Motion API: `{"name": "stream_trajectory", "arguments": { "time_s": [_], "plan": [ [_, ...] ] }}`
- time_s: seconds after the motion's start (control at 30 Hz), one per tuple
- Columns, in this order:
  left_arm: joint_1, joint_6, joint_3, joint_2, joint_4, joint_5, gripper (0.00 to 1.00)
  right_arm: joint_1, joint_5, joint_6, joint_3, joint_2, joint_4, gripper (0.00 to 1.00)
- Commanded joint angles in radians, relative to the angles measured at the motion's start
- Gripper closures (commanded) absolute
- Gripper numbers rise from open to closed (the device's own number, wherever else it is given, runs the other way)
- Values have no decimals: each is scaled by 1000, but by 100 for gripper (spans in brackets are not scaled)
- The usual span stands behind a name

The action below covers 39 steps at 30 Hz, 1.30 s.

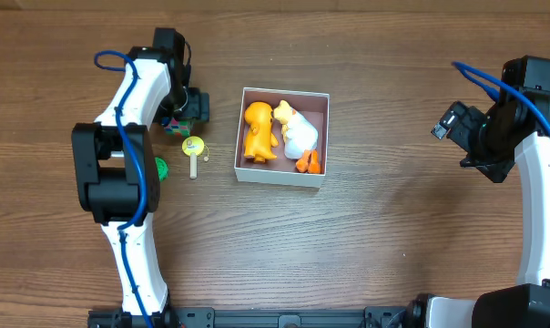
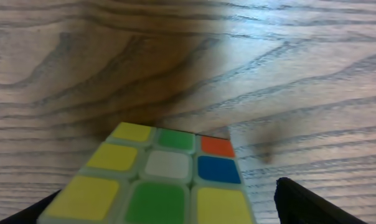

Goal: Pack container
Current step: 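Grasp the Rubik's cube with the left gripper, then lower the Rubik's cube into the box front and release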

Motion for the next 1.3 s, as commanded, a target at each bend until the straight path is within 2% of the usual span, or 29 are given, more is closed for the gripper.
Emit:
{"name": "stream_trajectory", "arguments": {
  "time_s": [0.0,0.13,0.3,0.43,0.57,0.63,0.77,0.83,0.97,1.07,1.13,1.27],
  "plan": [
    [-4,2,28,6,0,-34,19,-1,-3,0,-1,-8,3,1],
    [-4,2,28,6,-11,-34,30,-2,-2,0,-1,-8,2,1],
    [-5,2,29,6,-27,-34,36,-2,-2,0,-1,-8,2,1],
    [-5,1,78,1,-89,-33,48,-2,-2,0,-1,-8,2,0],
    [-6,-46,323,-2,-302,-22,60,-1,-2,0,-1,-8,1,1],
    [-7,-49,428,-2,-391,2,61,-2,-2,0,-1,-8,-2,1],
    [-27,-53,637,-2,-578,157,62,-1,-2,0,-1,-8,-6,1],
    [-60,-52,718,-3,-653,237,64,-1,-2,0,-1,-8,-7,1],
    [-192,-51,780,-13,-695,232,65,-2,1,0,-1,-8,-7,1],
    [-323,-89,779,-13,-695,158,65,-2,1,0,-1,-8,-7,1],
    [-431,-185,770,-11,-695,56,65,-2,1,0,-1,-8,-10,1],
    [-570,-305,747,-11,-695,-51,61,-1,1,-1,-1,-8,-17,1]
  ]
}}
